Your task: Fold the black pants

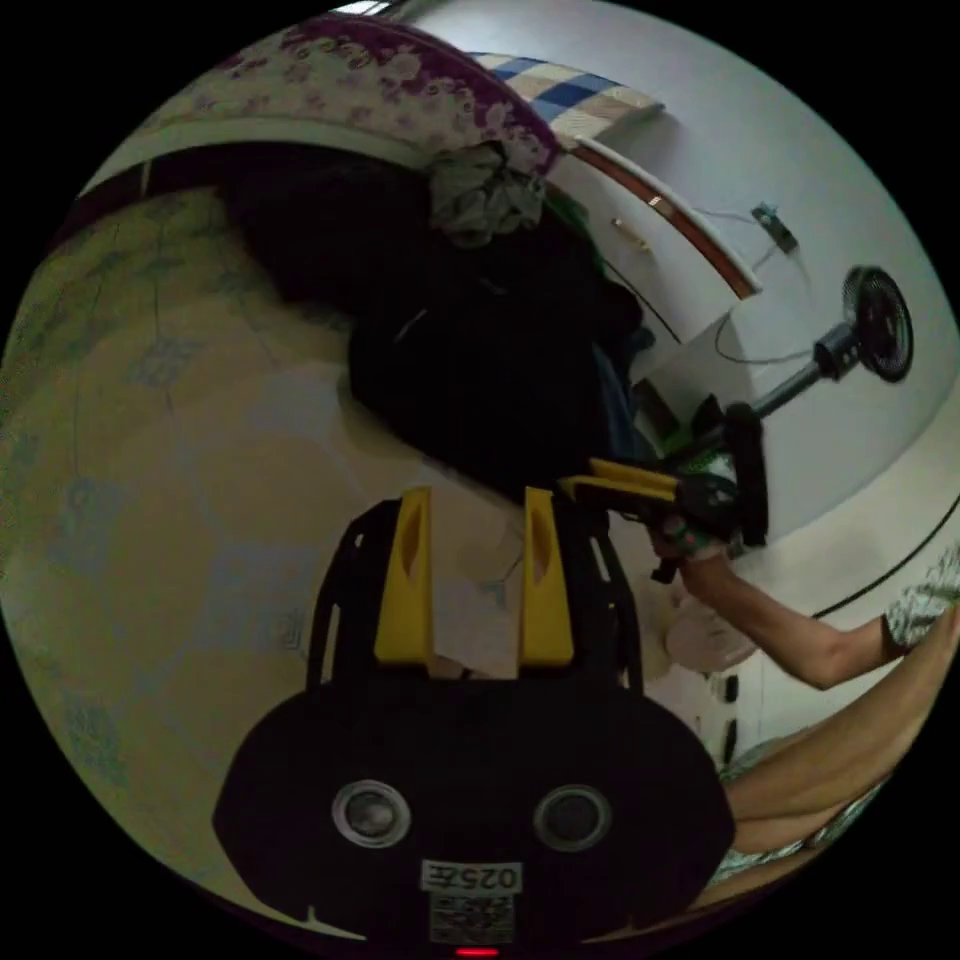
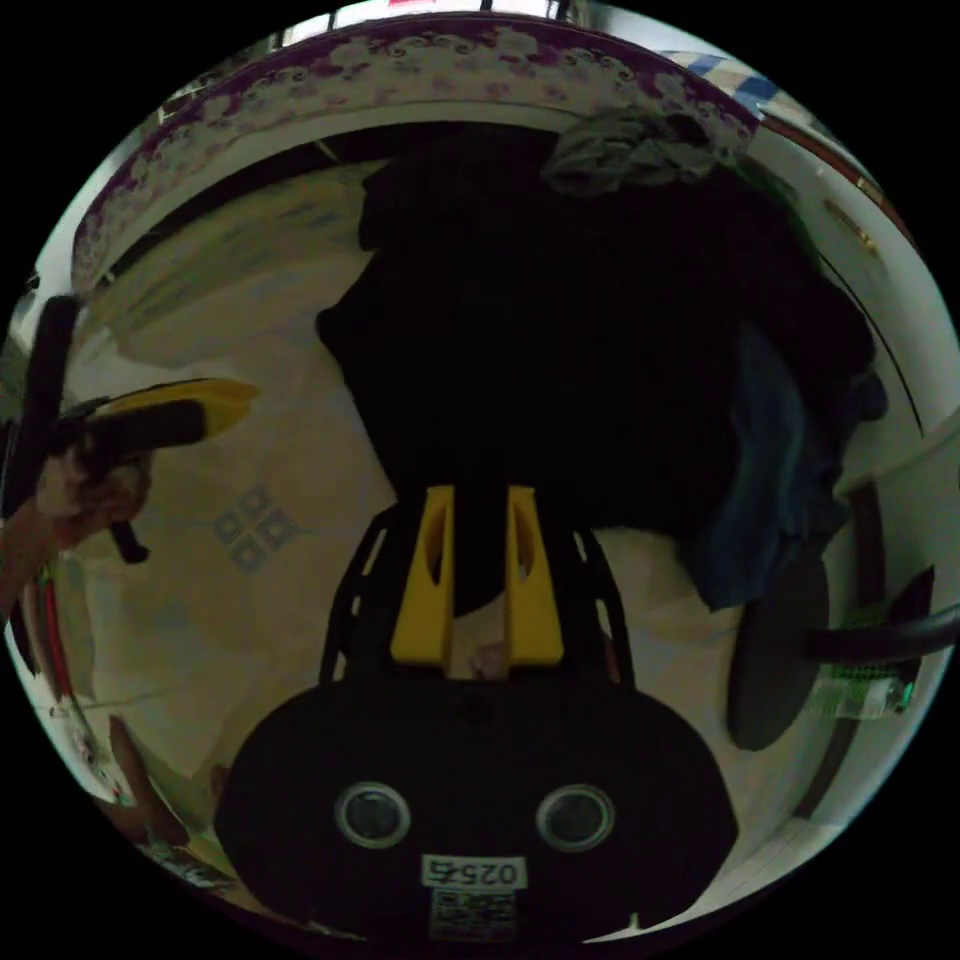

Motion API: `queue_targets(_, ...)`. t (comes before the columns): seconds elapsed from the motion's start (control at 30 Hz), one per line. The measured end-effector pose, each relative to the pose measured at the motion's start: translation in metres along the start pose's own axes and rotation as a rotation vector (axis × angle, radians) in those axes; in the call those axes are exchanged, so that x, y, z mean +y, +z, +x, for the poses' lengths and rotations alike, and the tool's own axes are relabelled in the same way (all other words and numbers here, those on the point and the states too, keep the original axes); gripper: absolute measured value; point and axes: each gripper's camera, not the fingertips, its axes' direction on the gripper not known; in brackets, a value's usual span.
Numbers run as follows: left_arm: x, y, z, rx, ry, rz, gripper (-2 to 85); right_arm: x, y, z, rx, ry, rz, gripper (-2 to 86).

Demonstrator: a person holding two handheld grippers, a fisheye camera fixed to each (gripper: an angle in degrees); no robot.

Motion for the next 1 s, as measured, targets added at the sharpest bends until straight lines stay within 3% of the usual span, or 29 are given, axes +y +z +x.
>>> queue_targets(0.17,-0.014,0.045,-0.027,0.08,-0.132,-0.158,8.4,0.023,0.001,-0.062,-0.169,-0.324,0.06,0.3)
queue_targets(0.27,0.004,0.025,-0.038,0.085,-0.131,-0.204,1.9,0.042,0.008,-0.097,-0.143,-0.489,0.105,-0.2)
queue_targets(0.33,0.028,0.003,-0.052,0.123,-0.223,-0.2,-0.3,0.055,0.008,-0.105,-0.235,-0.594,0.122,0.0)
queue_targets(0.47,0.106,-0.049,-0.051,0.006,-0.298,-0.231,-0.7,0.074,0.022,-0.108,-0.66,-0.763,-0.007,2.4)
queue_targets(0.6,0.188,-0.102,-0.05,-0.07,-0.452,-0.046,2.1,0.084,0.037,-0.099,-0.91,-0.836,-0.083,7.4)
queue_targets(0.73,0.233,-0.153,-0.031,-0.147,-0.425,0.246,6.7,0.1,-0.001,-0.032,-0.679,-0.763,0.142,10.4)
queue_targets(0.8,0.234,-0.171,-0.002,-0.241,-0.315,0.366,10.2,0.101,-0.017,0.038,-0.395,-0.486,0.253,11.4)
queue_targets(0.87,0.219,-0.166,0.017,-0.275,-0.214,0.345,11.9,0.097,-0.008,0.086,-0.287,-0.303,0.228,11.3)
queue_targets(0.93,0.199,-0.151,0.031,-0.229,-0.134,0.293,13.3,0.09,0.025,0.124,-0.265,-0.177,0.091,11.4)
queue_targets(1.0,0.178,-0.122,0.04,-0.046,-0.04,0.236,13.8,0.083,0.083,0.161,-0.51,-0.046,-0.065,8.4)
